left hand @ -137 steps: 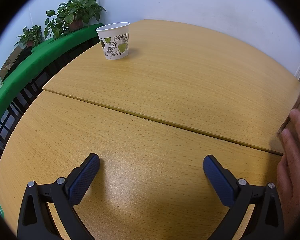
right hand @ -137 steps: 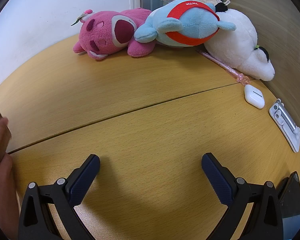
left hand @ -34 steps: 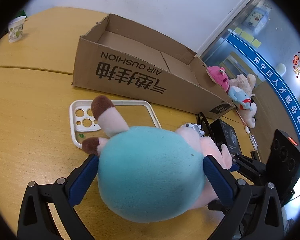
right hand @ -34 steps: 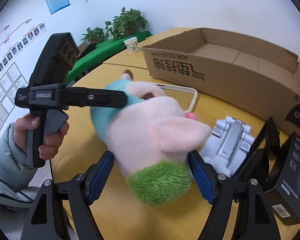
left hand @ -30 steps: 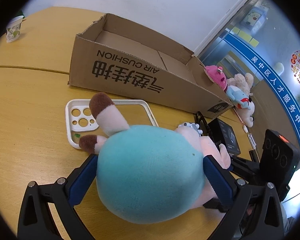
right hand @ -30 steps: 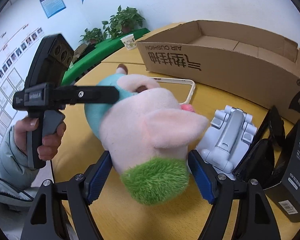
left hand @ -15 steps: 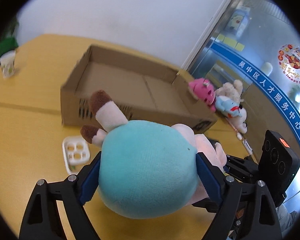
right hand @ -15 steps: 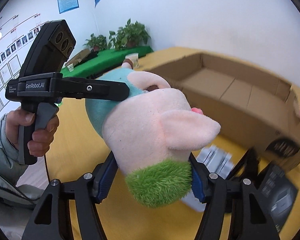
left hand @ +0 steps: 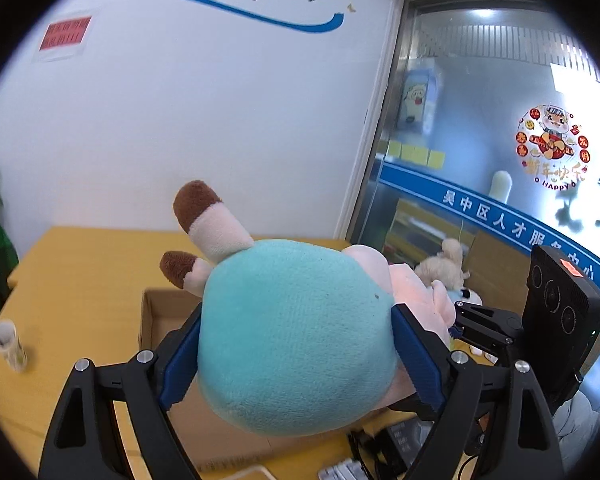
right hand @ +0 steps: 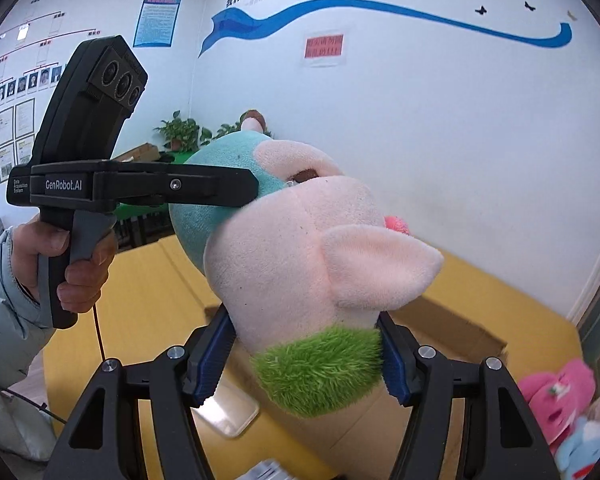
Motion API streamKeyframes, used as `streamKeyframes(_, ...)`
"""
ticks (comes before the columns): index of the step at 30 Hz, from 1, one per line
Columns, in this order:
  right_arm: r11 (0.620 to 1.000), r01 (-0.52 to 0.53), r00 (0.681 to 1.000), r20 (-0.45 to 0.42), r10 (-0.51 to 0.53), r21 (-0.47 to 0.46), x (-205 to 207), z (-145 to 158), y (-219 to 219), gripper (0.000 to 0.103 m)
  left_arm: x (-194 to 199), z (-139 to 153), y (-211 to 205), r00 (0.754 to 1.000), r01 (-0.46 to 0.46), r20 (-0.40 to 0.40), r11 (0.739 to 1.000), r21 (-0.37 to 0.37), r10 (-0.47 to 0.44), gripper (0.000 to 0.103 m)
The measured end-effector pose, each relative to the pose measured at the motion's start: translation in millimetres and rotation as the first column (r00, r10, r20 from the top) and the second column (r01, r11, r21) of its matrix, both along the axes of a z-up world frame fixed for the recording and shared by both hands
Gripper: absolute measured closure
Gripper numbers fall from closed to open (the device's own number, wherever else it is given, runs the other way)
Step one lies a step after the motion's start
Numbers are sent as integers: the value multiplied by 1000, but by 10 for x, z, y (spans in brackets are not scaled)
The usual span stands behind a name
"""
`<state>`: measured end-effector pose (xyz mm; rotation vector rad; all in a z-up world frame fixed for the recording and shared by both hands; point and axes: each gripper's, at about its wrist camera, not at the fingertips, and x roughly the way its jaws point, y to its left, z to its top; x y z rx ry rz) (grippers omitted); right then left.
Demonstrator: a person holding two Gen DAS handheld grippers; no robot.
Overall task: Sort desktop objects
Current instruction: 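Carry the plush toy with both grippers over the cardboard box and release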
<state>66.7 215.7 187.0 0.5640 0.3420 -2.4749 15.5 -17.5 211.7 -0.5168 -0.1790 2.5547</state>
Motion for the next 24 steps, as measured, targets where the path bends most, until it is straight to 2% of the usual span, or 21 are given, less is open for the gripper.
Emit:
streamKeyframes(5,1000,0,999,-41,0,-5,-353,323,84,39,-286,335,-12,999,1,-48,1000,-6,-1,15)
streamKeyframes(11,1000,-10,1000,-12,10,-3,-893,365,138,39,-743,389,-102,1000,-15,-24,1000,-12,15,15)
streamKeyframes(19,999,-32,997,67,32,3,-1801,29,32,39,-1451,162,-188,996,-50,68,999,5,49,15)
streamKeyframes(24,999,-46,980,193,48,-15,-2390,-470,112,39,-1951,-246,-212,980,-84,180,996,-11,84,15)
